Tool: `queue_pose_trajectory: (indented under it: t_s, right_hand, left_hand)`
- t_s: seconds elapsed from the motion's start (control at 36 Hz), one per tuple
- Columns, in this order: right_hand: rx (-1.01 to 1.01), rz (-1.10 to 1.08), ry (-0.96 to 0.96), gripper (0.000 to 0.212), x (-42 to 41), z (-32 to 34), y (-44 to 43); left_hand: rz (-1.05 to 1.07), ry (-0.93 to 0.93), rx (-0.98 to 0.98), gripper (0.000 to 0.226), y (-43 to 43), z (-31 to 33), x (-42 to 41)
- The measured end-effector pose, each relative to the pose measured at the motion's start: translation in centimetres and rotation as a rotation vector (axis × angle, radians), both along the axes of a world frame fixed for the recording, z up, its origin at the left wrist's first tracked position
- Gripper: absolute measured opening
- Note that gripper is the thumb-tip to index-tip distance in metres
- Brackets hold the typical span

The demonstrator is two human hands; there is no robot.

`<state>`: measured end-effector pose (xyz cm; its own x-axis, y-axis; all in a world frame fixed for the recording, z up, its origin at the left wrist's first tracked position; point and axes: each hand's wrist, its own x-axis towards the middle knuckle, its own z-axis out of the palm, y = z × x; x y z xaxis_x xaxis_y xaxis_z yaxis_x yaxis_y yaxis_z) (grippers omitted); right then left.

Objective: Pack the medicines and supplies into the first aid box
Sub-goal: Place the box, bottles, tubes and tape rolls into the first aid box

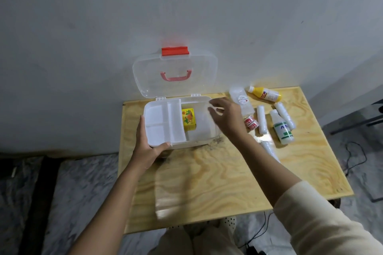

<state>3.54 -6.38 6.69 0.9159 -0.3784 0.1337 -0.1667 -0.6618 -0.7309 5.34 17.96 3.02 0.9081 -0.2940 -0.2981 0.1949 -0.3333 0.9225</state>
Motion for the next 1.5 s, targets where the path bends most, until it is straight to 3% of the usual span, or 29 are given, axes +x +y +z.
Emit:
queue_pose_trajectory:
  t_s: [0.11, 0.22, 0.31, 0.39, 0.56, 0.72, 0.86, 1.06, 1.25, 1.5]
  right_hand:
    - [0.078, -0.229, -0.042, 0.015, -0.9, -1.2, -3.9]
    - [0.081, -0.349, 0.281, 0.039, -0.2, -3.7, -7.6]
    - [0.008, -0.345, 0.496, 0.045, 0.7, -5.1, -8.9]
    - [-0.067, -0.342, 0.536, 0.042, 1.6, -6.1, -9.4]
    - [-0.01, -0.396, 0.503, 0.049, 2.0, -6.2, -9.7]
    - [0.057, -0.303, 0.382, 0.045, -0.4, -3.3, -8.0]
    - [0.114, -0.255, 0.26, 0.059, -3.5, -1.2, -6.1]
    - [0.136, -0.085, 0.095, 0.065, -6.1, 0.6, -3.1]
    - [-0.124, 0.205, 0.21, 0.067, -3.5, 1.6, -2.3]
    - [-0.305, 0.386, 0.322, 0.068, 0.5, 1.4, 0.0]
  left_hand:
    - [0.013, -0.013, 0.001, 0.114, 0.1, -0.5, 0.0]
    - [-0.012, 0.024, 0.002, 0.111, 0.4, -0.7, 0.3]
    - [-0.029, 0.042, 0.006, 0.113, 0.8, -0.9, 0.5]
    - [-0.017, 0.04, -0.002, 0.114, 0.8, -1.0, 0.5]
    - [-0.002, 0.071, -0.007, 0.122, 0.8, -1.3, 0.5]
    - [0.002, 0.059, -0.036, 0.119, 0.4, -0.9, 0.4]
    - [-0.012, -0.074, 0.061, 0.117, -0.3, 0.2, 0.7]
    - [-0.114, -0.214, 0.252, 0.134, -0.5, 1.0, 2.4]
    - [-0.19, -0.219, 0.327, 0.146, -0.5, 1.1, 3.3]
    - [-0.174, -0.227, 0.29, 0.138, -0.5, 1.0, 3.1]
